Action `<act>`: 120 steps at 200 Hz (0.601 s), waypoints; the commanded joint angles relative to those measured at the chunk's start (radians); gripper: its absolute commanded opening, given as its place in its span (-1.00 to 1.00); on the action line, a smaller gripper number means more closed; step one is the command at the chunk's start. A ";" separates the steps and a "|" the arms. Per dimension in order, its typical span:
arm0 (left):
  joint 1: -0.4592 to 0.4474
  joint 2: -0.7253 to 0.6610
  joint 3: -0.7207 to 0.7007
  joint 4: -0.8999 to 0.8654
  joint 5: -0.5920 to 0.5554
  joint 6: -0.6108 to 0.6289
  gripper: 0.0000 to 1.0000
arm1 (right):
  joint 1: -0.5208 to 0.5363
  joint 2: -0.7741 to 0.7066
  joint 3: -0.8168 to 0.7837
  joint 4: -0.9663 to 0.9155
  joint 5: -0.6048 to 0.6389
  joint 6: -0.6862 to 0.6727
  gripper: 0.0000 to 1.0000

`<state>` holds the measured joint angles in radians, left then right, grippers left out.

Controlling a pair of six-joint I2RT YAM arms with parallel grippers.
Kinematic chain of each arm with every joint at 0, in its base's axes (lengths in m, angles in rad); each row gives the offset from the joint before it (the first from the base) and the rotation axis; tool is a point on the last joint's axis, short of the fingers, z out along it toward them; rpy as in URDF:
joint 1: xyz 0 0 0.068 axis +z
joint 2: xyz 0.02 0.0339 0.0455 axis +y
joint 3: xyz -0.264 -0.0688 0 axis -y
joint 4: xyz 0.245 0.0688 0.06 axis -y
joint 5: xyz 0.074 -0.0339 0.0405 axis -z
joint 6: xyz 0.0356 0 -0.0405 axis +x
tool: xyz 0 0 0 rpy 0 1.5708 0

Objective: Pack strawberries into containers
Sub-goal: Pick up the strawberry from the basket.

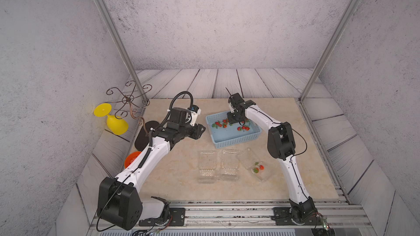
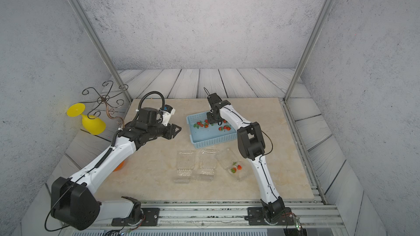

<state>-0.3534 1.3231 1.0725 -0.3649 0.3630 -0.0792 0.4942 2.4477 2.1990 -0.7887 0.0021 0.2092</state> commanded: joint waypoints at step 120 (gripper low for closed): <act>0.014 0.002 0.023 -0.003 0.001 0.009 -0.09 | -0.002 0.044 0.036 -0.079 0.052 0.013 -0.82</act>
<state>-0.3470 1.3285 1.0725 -0.3653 0.3626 -0.0788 0.4942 2.4966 2.2227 -0.8387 0.0231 0.2192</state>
